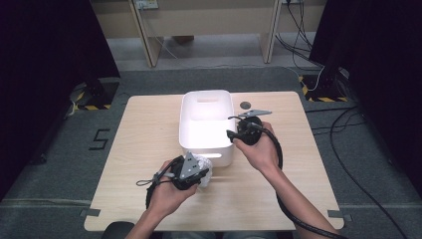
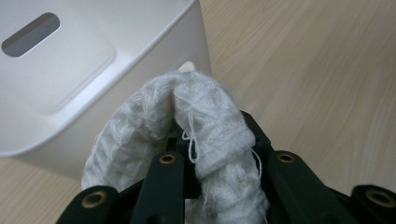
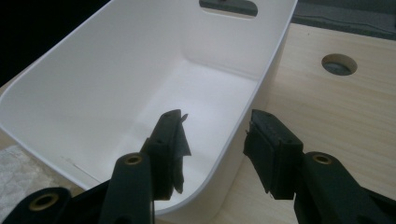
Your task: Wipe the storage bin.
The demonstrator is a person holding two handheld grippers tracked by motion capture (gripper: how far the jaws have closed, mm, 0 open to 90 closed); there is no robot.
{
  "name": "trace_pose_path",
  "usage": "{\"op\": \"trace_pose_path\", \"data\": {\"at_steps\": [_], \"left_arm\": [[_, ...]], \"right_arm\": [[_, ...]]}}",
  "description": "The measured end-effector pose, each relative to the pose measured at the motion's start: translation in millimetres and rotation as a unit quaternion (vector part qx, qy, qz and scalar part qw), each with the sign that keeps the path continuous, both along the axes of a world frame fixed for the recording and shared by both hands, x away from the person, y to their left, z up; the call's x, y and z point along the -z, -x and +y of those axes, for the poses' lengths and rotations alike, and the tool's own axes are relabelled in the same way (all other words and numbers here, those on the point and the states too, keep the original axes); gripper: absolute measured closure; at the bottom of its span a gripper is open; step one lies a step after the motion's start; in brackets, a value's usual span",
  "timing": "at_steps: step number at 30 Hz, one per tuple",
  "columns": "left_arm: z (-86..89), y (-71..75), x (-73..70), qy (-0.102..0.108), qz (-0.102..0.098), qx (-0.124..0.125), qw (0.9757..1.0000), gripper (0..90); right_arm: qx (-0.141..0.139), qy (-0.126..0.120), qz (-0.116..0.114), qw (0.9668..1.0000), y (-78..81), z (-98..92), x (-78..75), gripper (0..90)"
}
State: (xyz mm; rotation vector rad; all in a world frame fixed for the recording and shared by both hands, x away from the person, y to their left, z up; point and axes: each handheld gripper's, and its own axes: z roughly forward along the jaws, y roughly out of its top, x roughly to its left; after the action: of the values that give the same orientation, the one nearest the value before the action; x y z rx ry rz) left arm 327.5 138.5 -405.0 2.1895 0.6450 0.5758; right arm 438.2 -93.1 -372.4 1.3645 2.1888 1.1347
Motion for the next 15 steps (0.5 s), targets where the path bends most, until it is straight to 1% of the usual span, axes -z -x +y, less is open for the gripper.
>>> {"op": "trace_pose_path", "data": {"at_steps": [1, 2, 3, 4, 5, 7, 9, 10, 11, 12, 13, 14, 15], "left_arm": [[3.1, 1.1, 0.2, 0.001, 0.000, -0.003, 1.0000, 74.3], [7.4, 2.3, 0.5, -0.001, -0.001, -0.008, 1.0000, 74.3], [11.8, 2.8, 0.9, -0.005, -0.002, -0.015, 0.9999, 74.4], [16.3, 3.0, 1.6, -0.011, -0.005, -0.024, 0.9996, 74.4], [20.6, 2.7, 2.7, -0.012, -0.005, -0.031, 0.9994, 74.4], [29.4, 3.4, 5.3, -0.011, 0.000, -0.043, 0.9990, 74.4], [33.7, 4.8, 6.1, -0.011, -0.005, -0.044, 0.9989, 74.4], [36.9, 7.1, 7.0, -0.009, 0.001, -0.050, 0.9987, 74.4], [44.6, 9.9, 8.8, -0.007, 0.002, -0.060, 0.9982, 74.4], [44.6, 9.9, 8.8, -0.007, 0.002, -0.060, 0.9982, 74.4], [49.3, 10.9, 9.3, -0.009, 0.001, -0.066, 0.9978, 74.4], [52.7, 11.4, 9.8, -0.010, 0.001, -0.070, 0.9975, 74.4], [60.9, 12.2, 10.8, -0.012, 0.002, -0.080, 0.9968, 74.4]], "right_arm": [[0.001, -0.006, -0.002, 1.0000, 0.2, -3.7, -2.9, 54.7], [0.001, -0.006, -0.002, 1.0000, 0.2, -3.7, -2.9, 54.7], [0.004, -0.005, -0.001, 1.0000, 0.4, -7.6, -4.0, 55.5], [0.004, -0.005, -0.001, 1.0000, 0.4, -7.6, -4.0, 55.5], [0.004, -0.005, 0.001, 1.0000, 0.3, -9.1, -3.3, 57.4], [0.000, -0.005, 0.012, 0.9999, 0.0, -11.4, -0.9, 63.8], [-0.001, -0.014, 0.011, 0.9998, -0.1, -12.9, 1.0, 72.0], [-0.001, -0.014, 0.011, 0.9998, -0.1, -12.9, 1.0, 72.0], [0.003, -0.015, 0.008, 0.9999, 0.3, -13.9, -0.8, 76.0], [0.003, -0.015, 0.008, 0.9999, 0.3, -13.9, -0.8, 76.0], [0.005, -0.012, 0.001, 0.9999, 0.0, -15.6, -2.5, 78.7], [0.005, -0.012, 0.001, 0.9999, 0.0, -15.6, -2.5, 78.7], [0.007, -0.010, 0.001, 0.9999, -0.2, -16.0, -2.9, 79.0]]}}
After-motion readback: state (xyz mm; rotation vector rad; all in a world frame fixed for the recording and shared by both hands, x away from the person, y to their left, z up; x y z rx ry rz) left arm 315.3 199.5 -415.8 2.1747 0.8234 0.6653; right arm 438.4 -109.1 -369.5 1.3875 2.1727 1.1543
